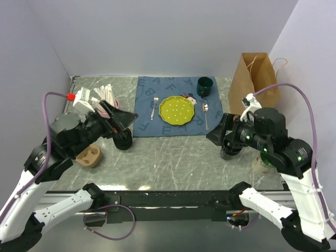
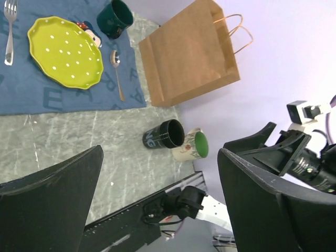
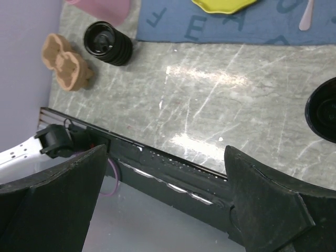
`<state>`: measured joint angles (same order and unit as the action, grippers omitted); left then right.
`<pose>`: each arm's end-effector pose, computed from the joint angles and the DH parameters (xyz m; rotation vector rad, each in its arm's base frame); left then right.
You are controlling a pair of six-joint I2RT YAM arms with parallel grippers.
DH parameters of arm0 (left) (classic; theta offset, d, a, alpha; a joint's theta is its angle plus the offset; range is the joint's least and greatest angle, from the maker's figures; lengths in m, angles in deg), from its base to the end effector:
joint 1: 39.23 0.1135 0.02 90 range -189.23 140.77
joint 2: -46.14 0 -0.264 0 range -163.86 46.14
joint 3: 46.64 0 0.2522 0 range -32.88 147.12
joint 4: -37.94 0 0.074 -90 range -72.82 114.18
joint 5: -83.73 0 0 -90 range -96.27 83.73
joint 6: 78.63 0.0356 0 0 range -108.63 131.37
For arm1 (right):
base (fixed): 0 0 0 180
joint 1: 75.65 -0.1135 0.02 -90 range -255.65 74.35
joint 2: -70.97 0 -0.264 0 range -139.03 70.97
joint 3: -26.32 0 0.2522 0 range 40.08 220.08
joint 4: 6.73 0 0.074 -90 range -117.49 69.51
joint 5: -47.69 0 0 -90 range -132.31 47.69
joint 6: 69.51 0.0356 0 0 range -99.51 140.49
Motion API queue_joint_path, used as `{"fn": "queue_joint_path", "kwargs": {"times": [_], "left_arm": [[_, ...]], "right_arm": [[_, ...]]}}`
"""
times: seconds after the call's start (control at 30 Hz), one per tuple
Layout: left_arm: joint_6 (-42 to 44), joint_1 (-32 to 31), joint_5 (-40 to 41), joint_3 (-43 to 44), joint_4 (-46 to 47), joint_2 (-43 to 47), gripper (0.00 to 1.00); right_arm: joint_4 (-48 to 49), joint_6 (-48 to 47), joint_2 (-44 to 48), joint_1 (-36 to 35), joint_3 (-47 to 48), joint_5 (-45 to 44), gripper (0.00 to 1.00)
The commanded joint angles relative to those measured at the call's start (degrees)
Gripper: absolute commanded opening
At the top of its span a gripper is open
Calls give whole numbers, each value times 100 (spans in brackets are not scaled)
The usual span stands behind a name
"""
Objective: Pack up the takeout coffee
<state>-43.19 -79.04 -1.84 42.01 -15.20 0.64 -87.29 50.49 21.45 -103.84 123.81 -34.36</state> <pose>0.0992 -0.0791 0.4553 -0.3027 1.8620 -1.1112 0.0942 0.0561 0.4428 -0.0495 2.2259 0.7275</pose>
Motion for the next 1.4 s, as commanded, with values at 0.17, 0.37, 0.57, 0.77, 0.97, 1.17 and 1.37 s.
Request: {"fn": "queue_joint_path", "kwargs": {"times": [0.17, 0.37, 0.57, 0.77, 0.97, 1.17, 1.37], "left_arm": [[-300, 0, 15, -115, -237, 111, 97], [-362, 0, -355, -633, 175, -108, 97], [174, 0, -592, -590, 211, -627, 97], [552, 0, -749, -687, 237, -952, 97], [825, 0, -1163, -1151, 632, -848, 97], [938, 0, -1532, -1768, 1125, -513, 97], [1650, 0, -972, -1302, 510, -636, 97]], "right_arm": [[-218, -301, 250, 32, -277, -1038, 100], [-597, -609, -399, 32, -251, -1882, 95], [-571, -961, -1006, 208, -514, -1990, 72], [-272, -1189, -1349, 963, -1015, -1331, 51], [282, -1330, -1569, 1245, -1499, -1112, 38], [195, -1295, -1885, 1420, -1324, -1120, 33], [203, -1382, -2105, 1509, -1394, -1172, 31]]}}
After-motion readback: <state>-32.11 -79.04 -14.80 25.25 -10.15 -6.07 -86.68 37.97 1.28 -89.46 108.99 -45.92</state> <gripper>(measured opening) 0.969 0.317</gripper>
